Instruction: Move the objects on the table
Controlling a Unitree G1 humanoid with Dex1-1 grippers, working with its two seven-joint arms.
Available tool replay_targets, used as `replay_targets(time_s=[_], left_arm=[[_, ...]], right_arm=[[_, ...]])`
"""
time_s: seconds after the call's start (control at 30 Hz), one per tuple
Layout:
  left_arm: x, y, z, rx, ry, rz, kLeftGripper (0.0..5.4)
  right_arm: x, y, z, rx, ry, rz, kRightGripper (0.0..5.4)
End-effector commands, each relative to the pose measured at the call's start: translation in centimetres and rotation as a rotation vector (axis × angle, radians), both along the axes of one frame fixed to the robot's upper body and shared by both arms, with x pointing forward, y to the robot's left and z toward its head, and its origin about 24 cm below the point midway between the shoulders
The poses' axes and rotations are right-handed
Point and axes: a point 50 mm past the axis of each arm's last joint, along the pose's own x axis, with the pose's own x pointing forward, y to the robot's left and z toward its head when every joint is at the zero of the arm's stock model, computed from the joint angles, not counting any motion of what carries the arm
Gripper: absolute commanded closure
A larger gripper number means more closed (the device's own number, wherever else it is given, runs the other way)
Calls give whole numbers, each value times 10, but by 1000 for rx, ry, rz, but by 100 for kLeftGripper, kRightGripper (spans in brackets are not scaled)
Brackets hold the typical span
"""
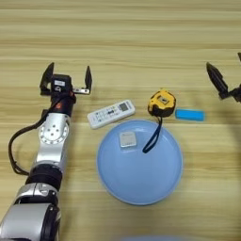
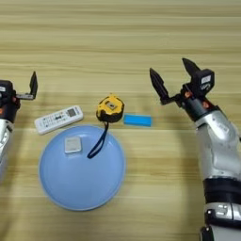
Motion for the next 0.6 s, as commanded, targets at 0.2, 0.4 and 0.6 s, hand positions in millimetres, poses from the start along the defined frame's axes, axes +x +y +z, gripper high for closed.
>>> replay_targets(time_s=[0.2,0.4,0.6], left_arm=[[4,-2,6,-10,-13,-13,3],[4,-3,6,-15,-13,-15,3],[4,-4,6,-15,-12,-17,3]], right_arm=[[41,-4,7,-213,186,252,0],[54,-4,-2,-393,374,362,0],[53,-3,-9,-521,461,452,0]])
